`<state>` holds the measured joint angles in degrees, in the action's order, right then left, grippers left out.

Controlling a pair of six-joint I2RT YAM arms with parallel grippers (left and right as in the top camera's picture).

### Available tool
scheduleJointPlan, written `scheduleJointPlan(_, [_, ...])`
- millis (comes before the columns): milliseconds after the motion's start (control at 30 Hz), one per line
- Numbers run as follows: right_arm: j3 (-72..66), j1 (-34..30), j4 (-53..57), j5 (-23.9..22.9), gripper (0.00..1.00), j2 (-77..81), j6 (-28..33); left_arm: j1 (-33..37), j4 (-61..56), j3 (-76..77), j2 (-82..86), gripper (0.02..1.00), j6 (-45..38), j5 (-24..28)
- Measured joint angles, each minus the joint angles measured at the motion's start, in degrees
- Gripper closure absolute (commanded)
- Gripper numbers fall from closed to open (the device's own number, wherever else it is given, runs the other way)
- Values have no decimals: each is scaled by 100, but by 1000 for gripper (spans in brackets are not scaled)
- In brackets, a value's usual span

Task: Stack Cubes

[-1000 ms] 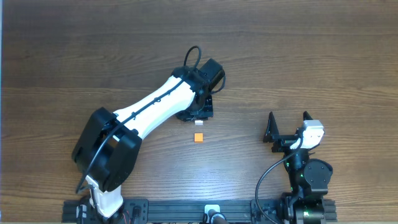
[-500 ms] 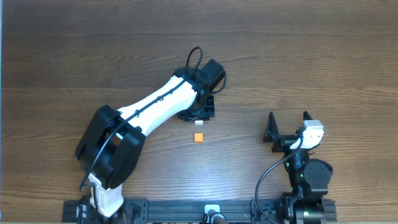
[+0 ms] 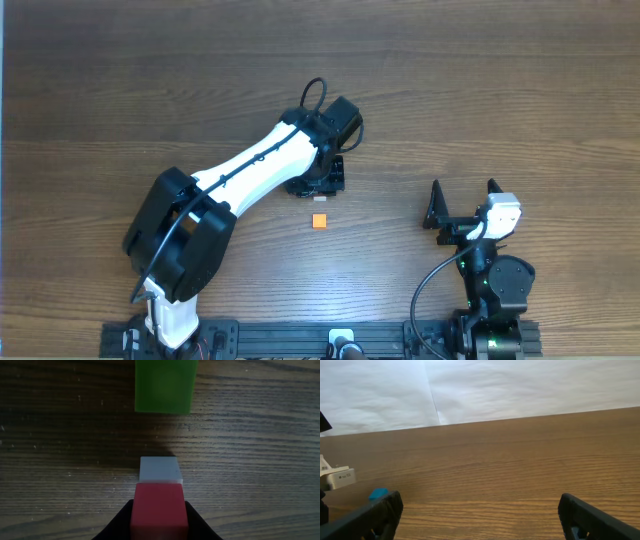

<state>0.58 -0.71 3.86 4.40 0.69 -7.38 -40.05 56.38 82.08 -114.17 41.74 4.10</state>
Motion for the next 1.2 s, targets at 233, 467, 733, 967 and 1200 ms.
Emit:
scheduleJointPlan(233, [0, -2, 0, 0, 7, 0, 4, 0, 0, 0, -2, 855, -15, 0])
scheduleJointPlan(467, [0, 0, 0, 0, 9, 0, 4, 0, 15, 22, -59, 838, -17, 0])
scheduleJointPlan(733, [0, 0, 0, 0, 9, 0, 2, 0, -4, 24, -72, 654, -33, -2])
scheduleJointPlan(967, [0, -2, 0, 0, 7, 0, 2, 0, -7, 24, -120, 606, -37, 0])
scheduleJointPlan(1200, [0, 0, 0, 0, 7, 0, 2, 0, -7, 24, -125, 481, -42, 0])
